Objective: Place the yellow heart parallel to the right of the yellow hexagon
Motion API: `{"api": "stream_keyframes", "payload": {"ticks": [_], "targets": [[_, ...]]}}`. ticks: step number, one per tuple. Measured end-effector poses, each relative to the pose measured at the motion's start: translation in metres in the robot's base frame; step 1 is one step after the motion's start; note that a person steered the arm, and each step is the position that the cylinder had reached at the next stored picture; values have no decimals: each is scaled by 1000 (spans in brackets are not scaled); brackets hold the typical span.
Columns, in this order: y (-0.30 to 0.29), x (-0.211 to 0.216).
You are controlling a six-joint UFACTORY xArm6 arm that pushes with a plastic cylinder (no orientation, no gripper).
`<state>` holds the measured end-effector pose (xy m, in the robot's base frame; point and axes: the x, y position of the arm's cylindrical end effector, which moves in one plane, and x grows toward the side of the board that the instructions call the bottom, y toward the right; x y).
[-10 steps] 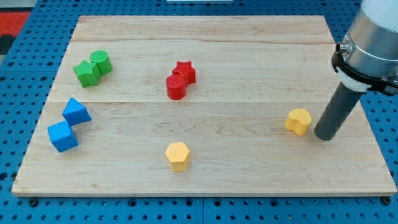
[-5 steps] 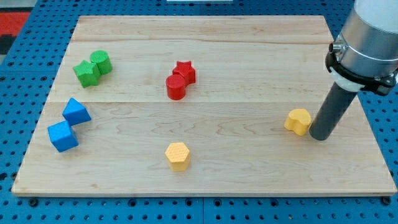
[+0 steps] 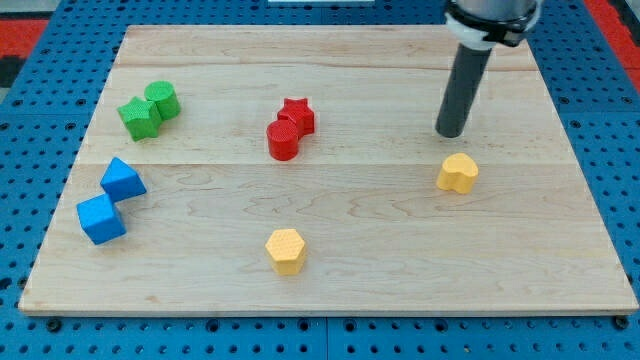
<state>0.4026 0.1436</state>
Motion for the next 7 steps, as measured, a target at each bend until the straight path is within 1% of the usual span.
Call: {"api": "stream_keyframes", "payload": {"ticks": [1, 2, 4, 5, 6, 7], "targets": [[0, 33], [7, 52], [8, 115], [-52, 100], [-137, 117], [-202, 126]]}}
